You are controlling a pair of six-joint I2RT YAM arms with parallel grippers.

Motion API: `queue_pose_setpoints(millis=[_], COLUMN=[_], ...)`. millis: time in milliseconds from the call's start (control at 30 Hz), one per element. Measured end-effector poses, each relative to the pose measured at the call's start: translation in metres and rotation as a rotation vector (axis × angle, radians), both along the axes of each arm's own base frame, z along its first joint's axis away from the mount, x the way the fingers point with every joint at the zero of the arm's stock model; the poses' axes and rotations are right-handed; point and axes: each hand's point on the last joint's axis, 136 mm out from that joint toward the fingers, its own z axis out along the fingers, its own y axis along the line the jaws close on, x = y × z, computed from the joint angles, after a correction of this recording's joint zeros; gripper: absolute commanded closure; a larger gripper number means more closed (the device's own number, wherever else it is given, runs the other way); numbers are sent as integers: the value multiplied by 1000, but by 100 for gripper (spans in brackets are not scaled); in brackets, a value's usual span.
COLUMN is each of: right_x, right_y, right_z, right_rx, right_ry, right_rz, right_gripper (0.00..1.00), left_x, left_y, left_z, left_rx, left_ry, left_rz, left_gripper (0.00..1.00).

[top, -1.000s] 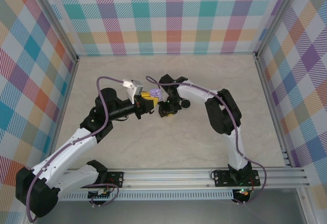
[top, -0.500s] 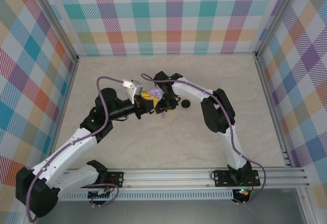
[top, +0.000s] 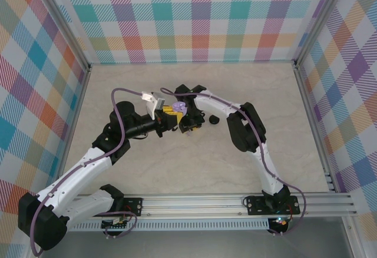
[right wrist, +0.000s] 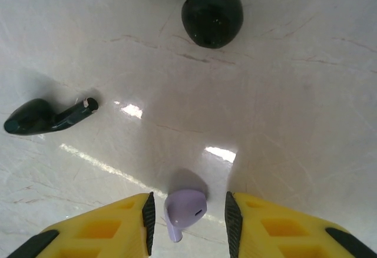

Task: Insert wireless bluetooth earbuds into charging case

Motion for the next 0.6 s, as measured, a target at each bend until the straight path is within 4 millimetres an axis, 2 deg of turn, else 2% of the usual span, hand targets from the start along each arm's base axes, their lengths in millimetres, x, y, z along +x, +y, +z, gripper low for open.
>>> queue_pose_setpoints(millis=[333, 600], right_x=[-1, 0], right_y=[0, 0], right_z=[-3, -3], right_rx=[-36, -59], right_ry=[-4, -18], right_rz=[8, 14], right_gripper=[68, 68], left_x=[0, -1], left_y=[0, 0], left_z=[1, 1], left_rx=[-1, -2], left_ry=[-2, -4], left_rz=[0, 0], left_gripper=[81, 81])
